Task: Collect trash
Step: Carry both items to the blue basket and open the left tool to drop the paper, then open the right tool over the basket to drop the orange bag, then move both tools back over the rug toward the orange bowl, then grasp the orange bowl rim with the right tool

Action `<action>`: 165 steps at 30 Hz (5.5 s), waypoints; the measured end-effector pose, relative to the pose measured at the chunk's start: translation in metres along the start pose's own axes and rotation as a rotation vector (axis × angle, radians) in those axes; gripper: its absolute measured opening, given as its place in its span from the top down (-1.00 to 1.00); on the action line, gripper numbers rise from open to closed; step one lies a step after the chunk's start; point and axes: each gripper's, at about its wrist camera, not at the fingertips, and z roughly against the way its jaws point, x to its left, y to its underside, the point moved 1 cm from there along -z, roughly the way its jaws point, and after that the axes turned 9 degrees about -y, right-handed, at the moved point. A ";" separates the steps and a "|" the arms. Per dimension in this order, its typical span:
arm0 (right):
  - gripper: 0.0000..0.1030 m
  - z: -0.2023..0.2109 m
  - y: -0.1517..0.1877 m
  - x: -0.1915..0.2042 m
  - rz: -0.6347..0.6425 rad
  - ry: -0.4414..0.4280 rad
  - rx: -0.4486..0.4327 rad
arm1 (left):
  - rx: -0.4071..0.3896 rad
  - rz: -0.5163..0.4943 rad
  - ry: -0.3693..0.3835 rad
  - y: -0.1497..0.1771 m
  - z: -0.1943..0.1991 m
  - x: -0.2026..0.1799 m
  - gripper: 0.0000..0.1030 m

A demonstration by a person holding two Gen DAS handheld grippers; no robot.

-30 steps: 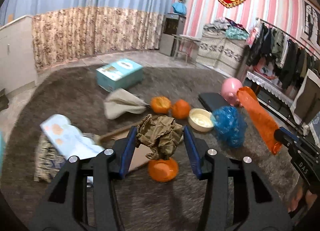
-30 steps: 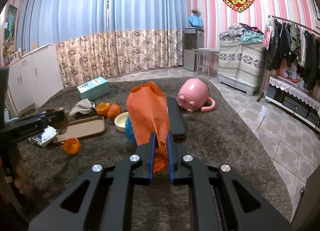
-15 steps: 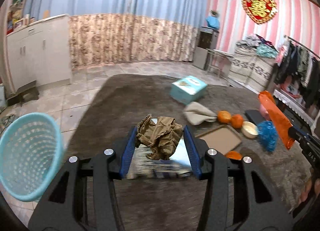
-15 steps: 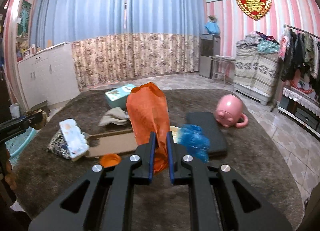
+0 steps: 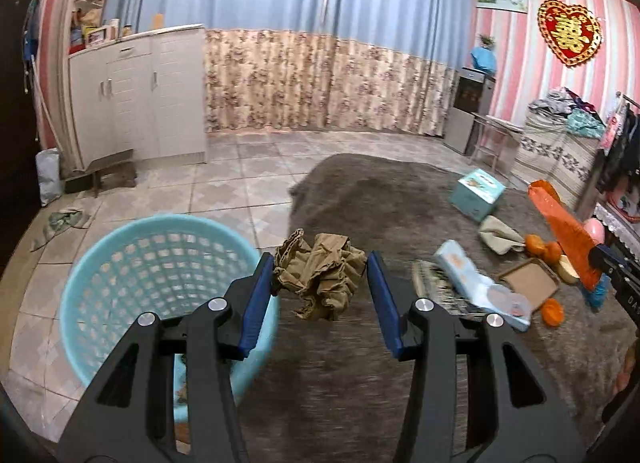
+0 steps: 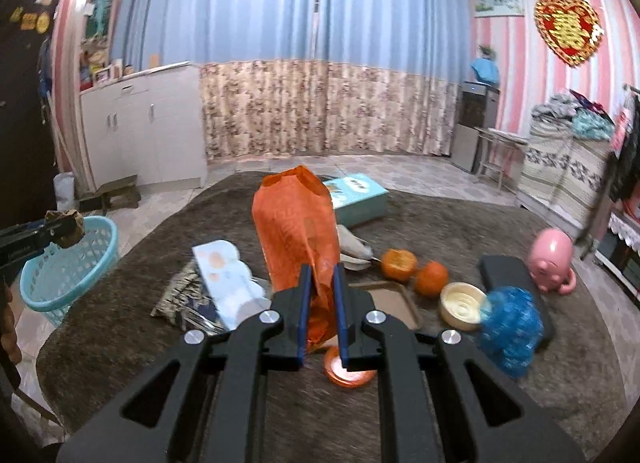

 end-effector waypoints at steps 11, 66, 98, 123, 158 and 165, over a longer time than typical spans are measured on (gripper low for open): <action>0.77 -0.034 -0.012 0.050 0.074 -0.081 0.038 | -0.003 0.019 -0.067 -0.001 -0.014 0.051 0.09; -0.10 -0.157 -0.011 0.277 0.204 -0.427 0.139 | -0.004 0.084 -0.342 0.013 -0.037 0.208 -0.81; -0.79 -0.049 -0.023 0.002 -0.144 -0.045 0.020 | 0.012 0.033 -0.086 0.000 -0.016 0.027 -0.89; -0.15 -0.061 0.066 -0.058 -0.029 -0.002 0.288 | 0.138 0.007 0.035 0.038 -0.037 -0.106 -0.89; 0.23 -0.058 0.071 -0.058 -0.049 -0.087 0.275 | 0.155 -0.047 0.020 0.043 -0.053 -0.120 -0.89; 0.23 -0.036 0.070 -0.081 -0.158 -0.037 0.168 | 0.167 -0.081 0.045 0.035 -0.062 -0.138 -0.89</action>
